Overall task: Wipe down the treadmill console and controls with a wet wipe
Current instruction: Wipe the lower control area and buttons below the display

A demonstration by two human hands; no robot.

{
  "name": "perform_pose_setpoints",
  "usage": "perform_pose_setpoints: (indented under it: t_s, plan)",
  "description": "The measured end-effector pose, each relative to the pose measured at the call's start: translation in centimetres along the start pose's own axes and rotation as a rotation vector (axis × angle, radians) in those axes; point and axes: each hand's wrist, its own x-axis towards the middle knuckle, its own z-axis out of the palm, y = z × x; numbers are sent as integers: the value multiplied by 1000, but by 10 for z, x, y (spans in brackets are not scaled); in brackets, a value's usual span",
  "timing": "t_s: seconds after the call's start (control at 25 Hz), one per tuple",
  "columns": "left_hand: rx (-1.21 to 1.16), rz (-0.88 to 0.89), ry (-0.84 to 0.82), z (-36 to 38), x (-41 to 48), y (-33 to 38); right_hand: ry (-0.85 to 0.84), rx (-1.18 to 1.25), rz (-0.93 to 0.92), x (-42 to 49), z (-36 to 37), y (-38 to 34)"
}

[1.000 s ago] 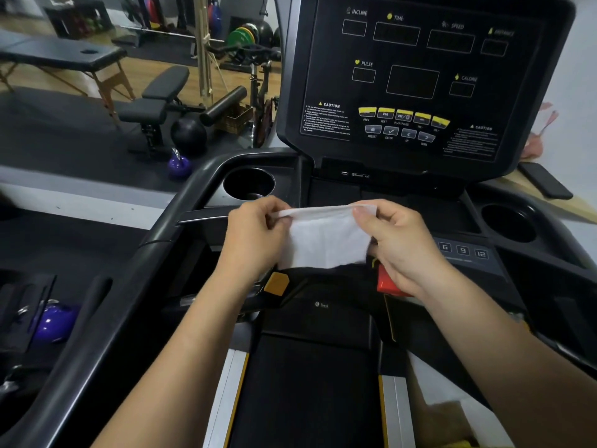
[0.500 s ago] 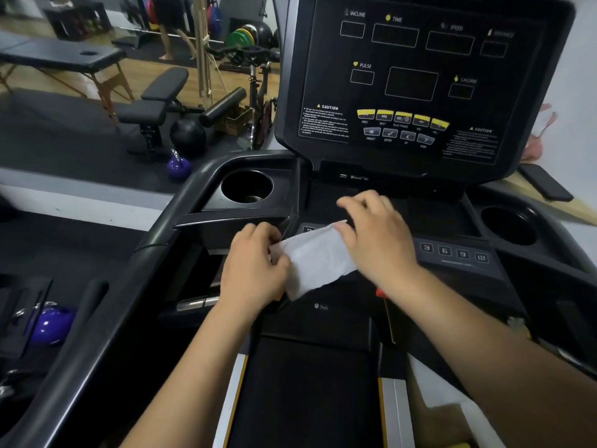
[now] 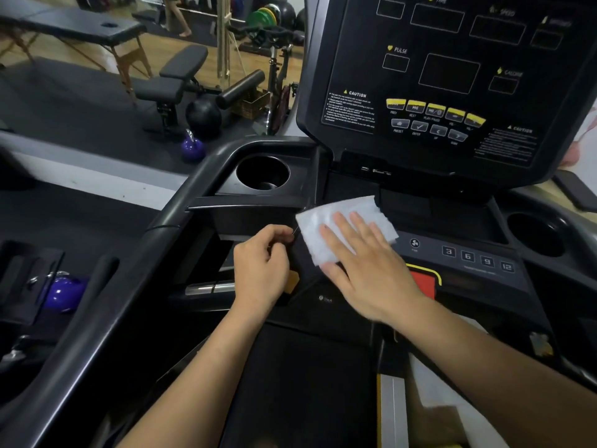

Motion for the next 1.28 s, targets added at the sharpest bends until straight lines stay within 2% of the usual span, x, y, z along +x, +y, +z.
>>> perform_pose_setpoints:
  t_s: [0.08, 0.24, 0.36, 0.48, 0.6, 0.64, 0.72, 0.8, 0.84, 0.96, 1.0, 1.16, 1.28]
  plan:
    - [-60, -35, 41, -1, 0, -1, -14, 46, 52, 19, -6, -17]
    - [-85, -34, 187, -5, -3, 0, 18, -4, -209, -9, 10, -66]
    - [16, 69, 204, -3, -3, -1, -23, -65, -352, -27, 12, -47]
    - [113, 138, 53, 0, -6, 3, -19, -109, -204, 5, -5, -3]
    - [123, 194, 108, -1, -8, 2, -52, -74, -88, 25, -11, 3]
    - [76, 172, 161, -2, -7, 0, -50, -65, -118, 19, -8, -6]
    - [2, 138, 225, -4, -6, -1, -41, -74, -293, -7, 3, -25]
    - [-18, 143, 214, -5, -7, -1, -43, -101, -470, -23, 3, -21]
    - [-24, 148, 198, -5, -7, -1, -27, -84, -498, -21, -2, -12]
    - [-57, 128, 178, -4, -7, -4, 76, 59, -313, -2, -21, 1]
    - [-62, 119, 181, -4, -7, -4, 84, 68, -303, 4, -21, -5]
    - [-42, 163, 164, -6, -9, -5, -43, -106, -439, 17, 2, -22]
    - [-29, 153, 170, -4, -8, -4, -65, -113, -313, 31, -8, 20]
